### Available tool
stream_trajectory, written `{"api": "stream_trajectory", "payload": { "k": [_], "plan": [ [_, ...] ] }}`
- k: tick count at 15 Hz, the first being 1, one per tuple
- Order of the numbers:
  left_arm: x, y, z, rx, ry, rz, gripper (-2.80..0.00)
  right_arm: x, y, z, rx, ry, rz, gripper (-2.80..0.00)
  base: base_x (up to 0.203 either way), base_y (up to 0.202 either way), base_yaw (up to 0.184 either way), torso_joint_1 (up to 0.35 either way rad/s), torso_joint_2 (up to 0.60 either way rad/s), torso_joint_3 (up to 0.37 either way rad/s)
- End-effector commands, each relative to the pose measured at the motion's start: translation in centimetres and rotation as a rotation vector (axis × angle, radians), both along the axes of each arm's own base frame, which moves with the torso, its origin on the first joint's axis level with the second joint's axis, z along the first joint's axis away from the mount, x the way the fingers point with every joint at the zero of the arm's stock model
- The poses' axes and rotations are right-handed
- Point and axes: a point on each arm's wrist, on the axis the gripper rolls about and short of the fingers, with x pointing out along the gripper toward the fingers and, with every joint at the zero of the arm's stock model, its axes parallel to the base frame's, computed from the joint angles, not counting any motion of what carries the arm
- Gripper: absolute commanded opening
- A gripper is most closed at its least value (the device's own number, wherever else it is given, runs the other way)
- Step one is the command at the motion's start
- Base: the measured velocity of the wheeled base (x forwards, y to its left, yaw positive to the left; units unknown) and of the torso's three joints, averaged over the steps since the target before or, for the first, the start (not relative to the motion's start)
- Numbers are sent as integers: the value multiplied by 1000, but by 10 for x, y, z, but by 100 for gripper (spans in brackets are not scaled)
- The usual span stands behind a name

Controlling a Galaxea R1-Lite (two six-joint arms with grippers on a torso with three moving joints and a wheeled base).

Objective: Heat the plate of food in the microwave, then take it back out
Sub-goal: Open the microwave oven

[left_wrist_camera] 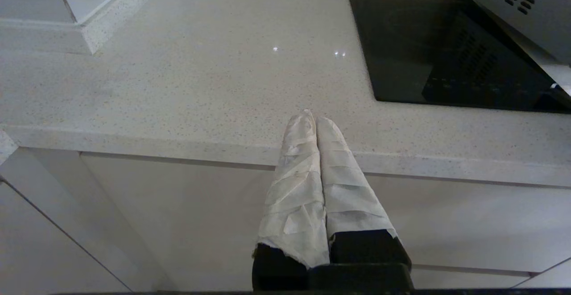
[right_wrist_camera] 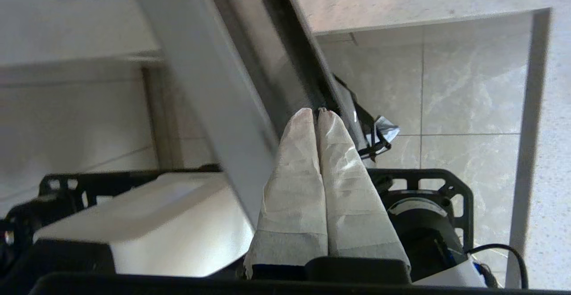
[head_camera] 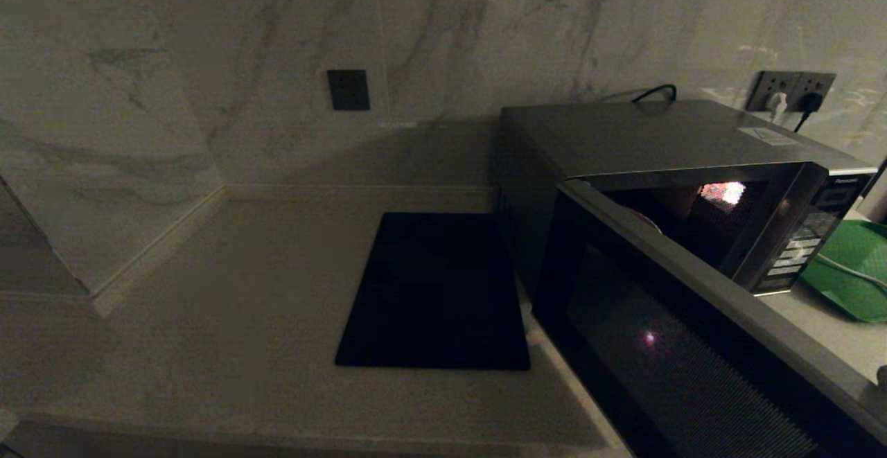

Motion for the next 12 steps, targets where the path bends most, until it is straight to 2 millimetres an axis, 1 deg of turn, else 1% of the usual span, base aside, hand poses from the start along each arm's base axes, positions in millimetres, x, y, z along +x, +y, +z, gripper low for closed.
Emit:
{"api": "stream_trajectory", "payload": {
  "k": [1, 5, 9, 12],
  "plan": [
    [0, 0, 0, -1, 0, 0, -280, -1, 2, -1, -4, 11, 16, -280, 0, 0, 0, 0, 0, 0],
    [0, 0, 0, -1, 0, 0, -280, 2, 4, -9, -21, 45, 22, -280, 0, 0, 0, 0, 0, 0],
    [0, 0, 0, -1, 0, 0, -280, -2, 10, -15, -41, 69, 84, -280, 0, 0, 0, 0, 0, 0],
    [0, 0, 0, -1, 0, 0, -280, -16, 10, -17, -84, 65, 217, -280, 0, 0, 0, 0, 0, 0]
  ]
}}
